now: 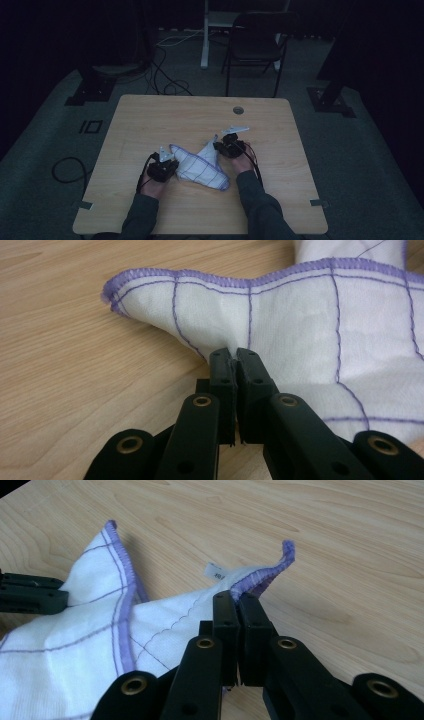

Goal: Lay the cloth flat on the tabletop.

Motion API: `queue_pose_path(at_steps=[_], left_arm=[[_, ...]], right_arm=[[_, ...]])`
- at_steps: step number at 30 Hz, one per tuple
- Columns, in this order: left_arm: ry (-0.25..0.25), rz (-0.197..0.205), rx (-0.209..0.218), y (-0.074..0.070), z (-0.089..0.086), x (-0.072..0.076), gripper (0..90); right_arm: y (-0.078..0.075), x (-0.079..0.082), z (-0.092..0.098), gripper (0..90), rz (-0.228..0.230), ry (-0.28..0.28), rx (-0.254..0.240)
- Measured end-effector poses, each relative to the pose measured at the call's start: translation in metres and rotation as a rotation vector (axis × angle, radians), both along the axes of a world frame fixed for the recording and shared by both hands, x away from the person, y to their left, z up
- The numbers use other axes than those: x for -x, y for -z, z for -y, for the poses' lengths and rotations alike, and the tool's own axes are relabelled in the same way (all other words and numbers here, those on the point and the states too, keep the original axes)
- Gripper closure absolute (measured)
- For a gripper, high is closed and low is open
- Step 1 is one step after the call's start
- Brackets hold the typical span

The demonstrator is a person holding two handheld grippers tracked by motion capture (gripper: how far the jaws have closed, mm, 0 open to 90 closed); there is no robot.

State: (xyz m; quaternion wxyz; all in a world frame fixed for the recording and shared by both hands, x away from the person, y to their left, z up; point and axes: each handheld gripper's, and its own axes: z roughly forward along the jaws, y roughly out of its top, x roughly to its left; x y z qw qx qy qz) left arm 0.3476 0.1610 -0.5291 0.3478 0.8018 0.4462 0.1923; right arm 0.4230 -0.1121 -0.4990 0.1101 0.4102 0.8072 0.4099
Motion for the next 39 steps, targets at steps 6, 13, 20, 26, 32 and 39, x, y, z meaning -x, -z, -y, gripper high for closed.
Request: queue_pose_path(at_steps=[6,13,20,26,32,39], left_arm=[[-0.018,0.008,-0.003,-0.002,-0.005,0.001,87.6],[-0.045,0.018,0.000,-0.006,-0.013,-0.001,87.8],[-0.054,0.029,0.006,-0.008,-0.018,0.000,87.8],[-0.068,0.046,0.010,-0.011,-0.021,0.001,88.0],[-0.057,0.026,-0.003,-0.009,-0.019,0.001,87.9],[-0.070,-0.036,-0.019,0.001,-0.023,0.002,82.4]], right_arm=[[-0.005,0.002,0.012,89.1,0.010,0.028,-0.006],[-0.013,0.002,0.029,89.2,0.027,0.068,-0.013],[-0.022,0.005,0.043,89.2,0.042,0.086,-0.010],[-0.030,0.007,0.053,89.2,0.057,0.105,-0.021],[-0.034,0.011,0.058,89.3,0.060,0.113,-0.027],[-0.030,0.018,0.054,89.2,0.062,0.090,-0.018]])
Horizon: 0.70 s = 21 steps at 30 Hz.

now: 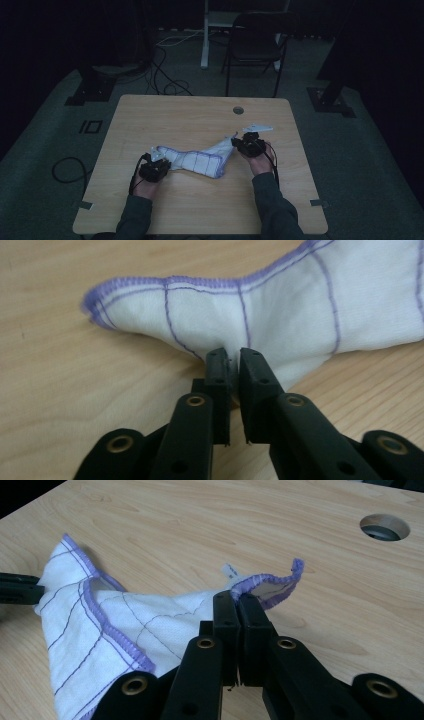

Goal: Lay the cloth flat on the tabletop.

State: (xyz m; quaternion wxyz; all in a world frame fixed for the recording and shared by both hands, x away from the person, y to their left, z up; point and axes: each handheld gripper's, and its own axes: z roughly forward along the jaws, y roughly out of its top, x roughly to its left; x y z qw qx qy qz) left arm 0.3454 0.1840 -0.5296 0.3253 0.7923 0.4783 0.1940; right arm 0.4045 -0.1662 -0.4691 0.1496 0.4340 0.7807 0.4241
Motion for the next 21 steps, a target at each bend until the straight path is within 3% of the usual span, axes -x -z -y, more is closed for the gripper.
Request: queue_pose_path(at_steps=[6,10,15,21], left_arm=[[-0.027,0.018,-0.012,-0.008,-0.002,0.001,74.8],[-0.016,0.051,0.025,-0.019,0.000,-0.003,72.6],[0.035,0.066,0.068,-0.031,0.014,-0.013,70.5],[0.094,0.070,0.075,-0.037,0.041,-0.031,70.1]], right_arm=[[0.001,0.002,-0.002,89.2,0.004,-0.002,-0.002],[0.001,0.001,-0.003,89.2,0.005,0.001,-0.004],[0.002,0.001,-0.005,89.2,0.003,0.000,-0.005],[0.002,0.001,-0.007,89.2,0.002,-0.002,-0.004]])
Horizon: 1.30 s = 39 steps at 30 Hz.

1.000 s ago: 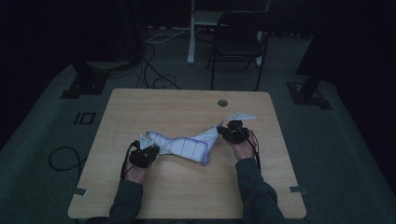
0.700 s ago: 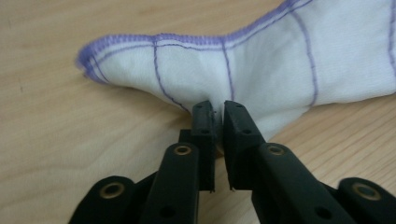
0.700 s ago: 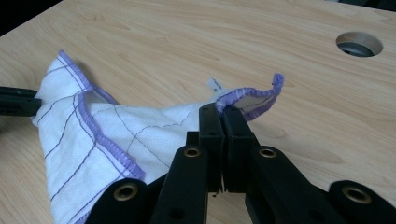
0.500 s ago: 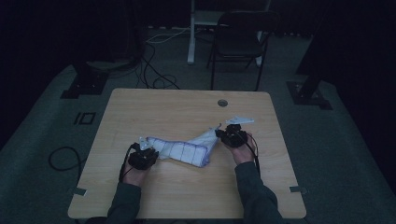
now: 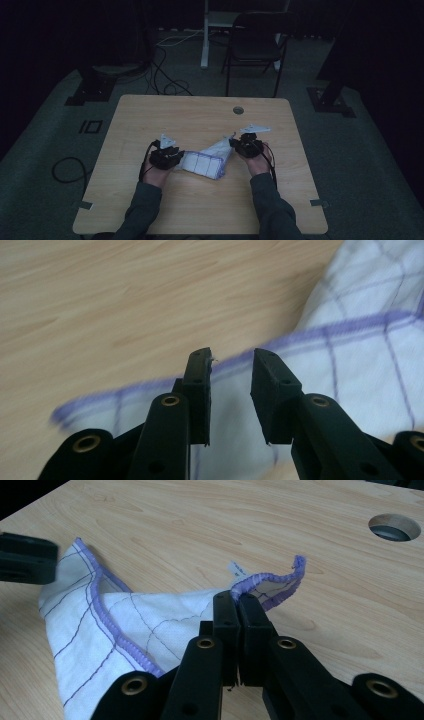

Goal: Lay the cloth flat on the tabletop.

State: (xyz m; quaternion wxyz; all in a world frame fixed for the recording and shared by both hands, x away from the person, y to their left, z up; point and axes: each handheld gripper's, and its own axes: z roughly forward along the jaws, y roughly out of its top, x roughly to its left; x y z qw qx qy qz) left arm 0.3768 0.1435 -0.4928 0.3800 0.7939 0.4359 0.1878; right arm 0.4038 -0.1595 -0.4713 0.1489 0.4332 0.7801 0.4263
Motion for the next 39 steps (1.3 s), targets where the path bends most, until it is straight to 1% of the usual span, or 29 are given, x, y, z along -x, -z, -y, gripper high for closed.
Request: queue_pose_path(at_steps=[3,6,8,11,12,13,16,17,18,20,25,29,34,39], left_arm=[[0.022,0.002,0.005,-0.002,0.013,-0.011,70.0],[0.039,-0.001,0.016,-0.005,0.023,-0.019,69.7],[0.060,-0.002,0.002,-0.006,0.031,-0.023,68.4],[0.069,-0.025,-0.016,-0.002,0.037,-0.031,68.2],[0.069,-0.025,-0.016,-0.002,0.037,-0.031,68.6],[0.077,-0.053,-0.037,0.003,0.039,-0.032,71.1],[0.081,-0.062,-0.041,0.007,0.038,-0.028,76.0],[0.092,-0.064,-0.046,0.007,0.036,-0.022,76.0],[0.092,-0.062,-0.045,0.008,0.035,-0.019,77.8],[0.093,-0.066,-0.038,0.008,0.032,-0.011,78.1],[0.106,-0.074,-0.047,0.011,0.024,0.009,80.8],[0.113,-0.080,-0.075,0.017,0.020,0.021,82.9],[0.117,-0.088,-0.099,0.024,0.019,0.030,83.2],[0.124,-0.094,-0.139,0.028,0.018,0.040,83.2]], right_arm=[[0.000,0.001,-0.001,89.1,0.002,-0.001,0.003],[0.000,0.001,0.000,89.1,0.002,-0.001,0.003],[0.001,0.001,0.000,89.1,0.001,0.001,0.001],[0.001,0.000,0.000,89.1,0.002,0.001,0.000],[0.001,0.001,0.000,89.1,0.002,0.001,0.000],[0.000,0.001,0.000,89.1,0.003,0.000,-0.001],[0.000,0.001,0.001,89.1,0.005,-0.001,-0.001],[0.001,0.001,0.002,89.1,0.004,0.000,-0.001],[0.001,0.001,0.002,89.1,0.003,0.001,0.000],[0.002,0.001,0.003,89.1,0.003,0.003,0.000],[0.002,0.002,0.004,89.1,0.000,0.004,0.003],[0.002,0.002,0.003,89.1,0.001,0.002,0.003],[0.002,0.002,0.003,89.1,0.000,0.000,0.004],[0.002,0.002,0.004,89.1,0.000,0.002,0.004]])
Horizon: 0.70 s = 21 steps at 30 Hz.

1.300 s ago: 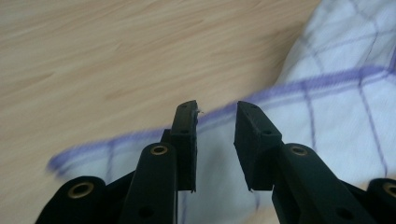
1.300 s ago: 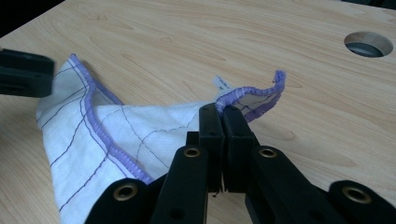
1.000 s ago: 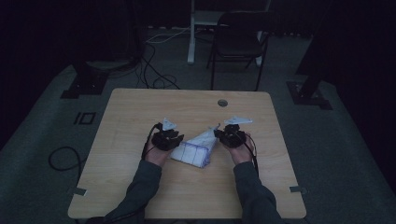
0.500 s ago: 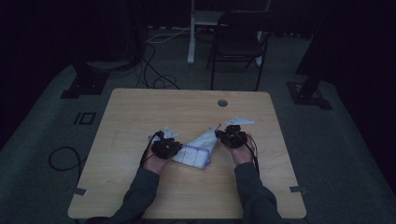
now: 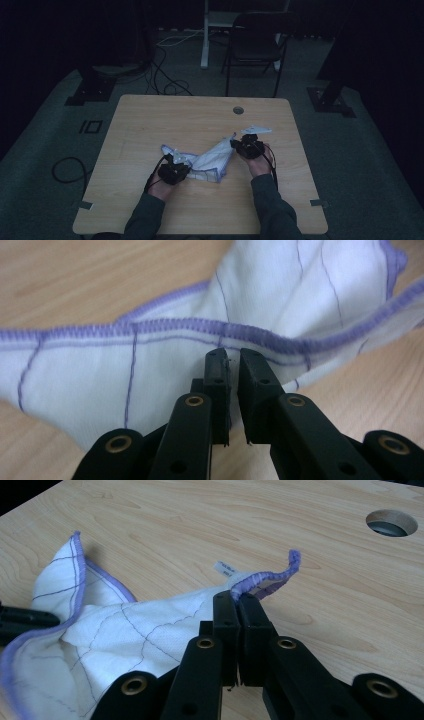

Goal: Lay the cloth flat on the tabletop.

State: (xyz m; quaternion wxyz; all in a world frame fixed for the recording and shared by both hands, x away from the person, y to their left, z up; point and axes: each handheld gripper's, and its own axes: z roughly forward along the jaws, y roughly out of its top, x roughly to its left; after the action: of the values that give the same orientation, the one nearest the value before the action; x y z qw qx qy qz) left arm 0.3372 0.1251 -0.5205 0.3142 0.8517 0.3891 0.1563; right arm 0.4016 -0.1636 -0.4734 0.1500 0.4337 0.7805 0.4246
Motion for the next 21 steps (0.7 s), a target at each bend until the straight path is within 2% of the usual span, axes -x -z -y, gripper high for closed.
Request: queue_pose_path(at_steps=[3,7,8,10,12,16,21], left_arm=[[-0.002,-0.016,-0.007,0.005,-0.004,0.008,83.2],[-0.006,-0.019,-0.014,0.008,-0.010,0.019,83.0],[-0.014,-0.022,-0.034,0.009,-0.012,0.021,82.9],[-0.023,-0.026,-0.023,0.009,-0.019,0.027,82.5],[-0.040,-0.021,-0.031,0.008,-0.024,0.032,82.1],[-0.044,0.003,-0.001,0.000,-0.030,0.036,81.4],[-0.009,0.041,0.035,-0.012,-0.019,0.036,80.7]], right_arm=[[0.000,0.000,0.001,89.1,0.002,0.005,-0.002],[0.000,0.001,0.003,89.1,0.002,0.008,-0.001],[0.000,0.001,0.004,89.1,0.003,0.009,-0.001],[-0.001,0.002,0.005,89.0,0.007,0.014,0.000],[-0.002,0.002,0.007,89.1,0.009,0.019,-0.005],[-0.002,0.003,0.009,89.0,0.008,0.022,-0.005],[0.000,0.004,0.009,89.1,0.005,0.025,-0.006]])
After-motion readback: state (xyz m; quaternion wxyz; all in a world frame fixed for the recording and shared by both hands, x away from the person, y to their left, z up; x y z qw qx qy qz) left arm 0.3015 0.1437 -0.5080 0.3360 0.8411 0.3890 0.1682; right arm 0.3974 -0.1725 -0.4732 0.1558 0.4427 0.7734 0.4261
